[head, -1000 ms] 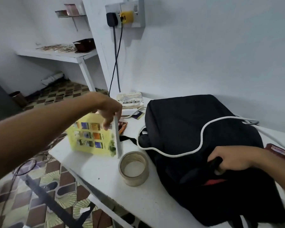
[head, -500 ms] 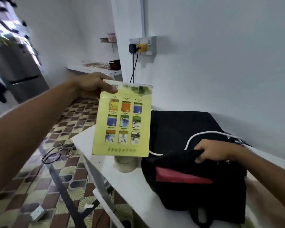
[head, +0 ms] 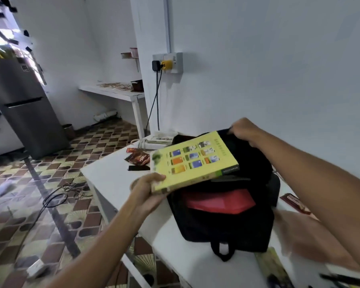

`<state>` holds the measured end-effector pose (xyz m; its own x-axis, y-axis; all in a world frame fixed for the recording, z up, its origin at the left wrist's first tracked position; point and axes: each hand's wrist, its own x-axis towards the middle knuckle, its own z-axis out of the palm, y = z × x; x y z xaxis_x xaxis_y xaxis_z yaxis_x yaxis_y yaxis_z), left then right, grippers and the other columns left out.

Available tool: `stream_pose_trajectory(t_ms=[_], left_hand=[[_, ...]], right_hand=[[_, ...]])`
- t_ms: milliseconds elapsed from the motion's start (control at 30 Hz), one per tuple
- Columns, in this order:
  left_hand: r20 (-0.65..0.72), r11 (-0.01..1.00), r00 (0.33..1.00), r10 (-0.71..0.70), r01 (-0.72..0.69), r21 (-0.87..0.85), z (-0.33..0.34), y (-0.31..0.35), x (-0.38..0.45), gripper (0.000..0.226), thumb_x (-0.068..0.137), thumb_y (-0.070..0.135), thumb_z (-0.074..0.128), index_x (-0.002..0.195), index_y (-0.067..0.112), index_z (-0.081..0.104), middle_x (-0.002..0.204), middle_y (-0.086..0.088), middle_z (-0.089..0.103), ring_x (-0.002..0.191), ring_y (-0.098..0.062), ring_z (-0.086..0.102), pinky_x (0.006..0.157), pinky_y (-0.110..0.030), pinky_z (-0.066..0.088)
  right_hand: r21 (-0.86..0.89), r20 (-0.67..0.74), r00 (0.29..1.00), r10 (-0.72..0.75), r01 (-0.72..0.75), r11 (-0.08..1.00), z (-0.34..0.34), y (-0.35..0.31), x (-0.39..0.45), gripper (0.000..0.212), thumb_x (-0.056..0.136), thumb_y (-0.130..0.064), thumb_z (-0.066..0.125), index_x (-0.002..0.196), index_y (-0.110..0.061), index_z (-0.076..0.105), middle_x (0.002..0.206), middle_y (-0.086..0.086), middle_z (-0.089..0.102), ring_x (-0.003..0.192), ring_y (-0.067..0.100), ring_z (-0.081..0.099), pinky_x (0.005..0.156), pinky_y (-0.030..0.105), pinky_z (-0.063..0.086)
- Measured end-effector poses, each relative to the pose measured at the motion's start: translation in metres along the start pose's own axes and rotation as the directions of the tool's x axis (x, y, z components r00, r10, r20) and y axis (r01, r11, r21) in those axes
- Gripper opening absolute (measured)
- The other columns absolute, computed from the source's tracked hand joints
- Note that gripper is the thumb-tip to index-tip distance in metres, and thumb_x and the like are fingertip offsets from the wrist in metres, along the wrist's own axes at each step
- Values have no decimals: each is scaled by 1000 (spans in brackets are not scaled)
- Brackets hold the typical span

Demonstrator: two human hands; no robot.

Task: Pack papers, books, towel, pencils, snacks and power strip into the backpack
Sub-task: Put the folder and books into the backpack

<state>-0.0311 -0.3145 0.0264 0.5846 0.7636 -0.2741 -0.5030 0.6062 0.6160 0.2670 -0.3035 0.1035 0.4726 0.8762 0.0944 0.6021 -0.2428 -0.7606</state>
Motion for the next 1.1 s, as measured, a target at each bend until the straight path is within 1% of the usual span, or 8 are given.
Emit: stream_pose_trajectory(t_ms=[67, 167, 300, 467, 567, 733, 1000, 1100], left_hand=[[41, 996, 995, -90, 90, 6, -8, -21, -2, 58, 74, -15, 38, 128, 1, 48, 127, -26, 58, 114, -44, 57, 79, -56, 55], [42, 985, 984, -174, 173, 9, -9, -36, 0, 48, 79, -3, 40, 125, 2, 52, 124, -27, 60, 101, -43, 65, 67, -54, 58], [62, 968, 966, -252, 252, 2, -13, -40, 2, 45, 89, 19, 51, 131, 2, 51, 127, -26, 59, 105, -41, 64, 75, -56, 56], [95, 935, 951, -293, 264, 238, 0, -46, 3, 49, 83, 3, 51, 131, -1, 49, 125, -25, 60, 109, -41, 62, 103, -49, 40], [139, 963, 958, -250, 231, 138, 8, -65, 1, 56, 78, -8, 48, 134, -2, 44, 129, -28, 56, 118, -43, 54, 98, -54, 45], [65, 974, 994, -91, 103, -203, 19, -87, 3, 57, 72, -15, 48, 126, 1, 42, 114, -29, 62, 106, -43, 58, 77, -56, 54], [-165, 969, 984, -58, 16, -246, 74, -112, 46, 23, 86, -15, 50, 100, 3, 52, 96, -17, 58, 87, -33, 59, 99, -45, 46], [-216, 981, 975, -47, 4, -194, 83, -112, 79, 22, 87, -12, 46, 101, 2, 56, 98, -14, 59, 84, -25, 60, 87, -32, 53]], right_hand=[[-25, -18, 1000, 7, -7, 1000, 2, -6, -1, 6, 83, -5, 64, 80, 0, 62, 79, 10, 57, 76, 21, 53, 57, 26, 36], [-35, -83, 996, 35, -38, 999, 6, -7, 0, 27, 83, -8, 60, 62, -10, 43, 64, 5, 46, 62, 21, 45, 49, 26, 30], [-91, -137, 990, -21, 9, 996, 7, -14, -3, 29, 84, -8, 54, 60, -12, 39, 62, 4, 41, 63, 20, 42, 50, 26, 30], [-162, -119, 986, -117, 97, 982, 6, -33, -7, 11, 78, -2, 46, 70, -8, 50, 72, 7, 46, 67, 19, 42, 61, 32, 31], [-220, -109, 983, -150, 124, 968, 6, -40, -12, 17, 77, -1, 45, 84, 12, 54, 75, 6, 46, 70, 19, 41, 63, 33, 31], [-269, -80, 973, -218, 189, 944, -3, -48, -33, 22, 80, -2, 46, 92, 12, 59, 73, 18, 49, 70, 20, 45, 63, 31, 34], [-319, 51, 951, -304, 304, 898, -2, -70, -74, 19, 83, -3, 50, 90, 9, 63, 85, 24, 62, 71, 22, 49, 62, 29, 36], [-323, 106, 948, -301, 319, 891, -3, -67, -86, 16, 83, -3, 51, 86, 3, 65, 90, 20, 67, 74, 24, 55, 62, 29, 39]])
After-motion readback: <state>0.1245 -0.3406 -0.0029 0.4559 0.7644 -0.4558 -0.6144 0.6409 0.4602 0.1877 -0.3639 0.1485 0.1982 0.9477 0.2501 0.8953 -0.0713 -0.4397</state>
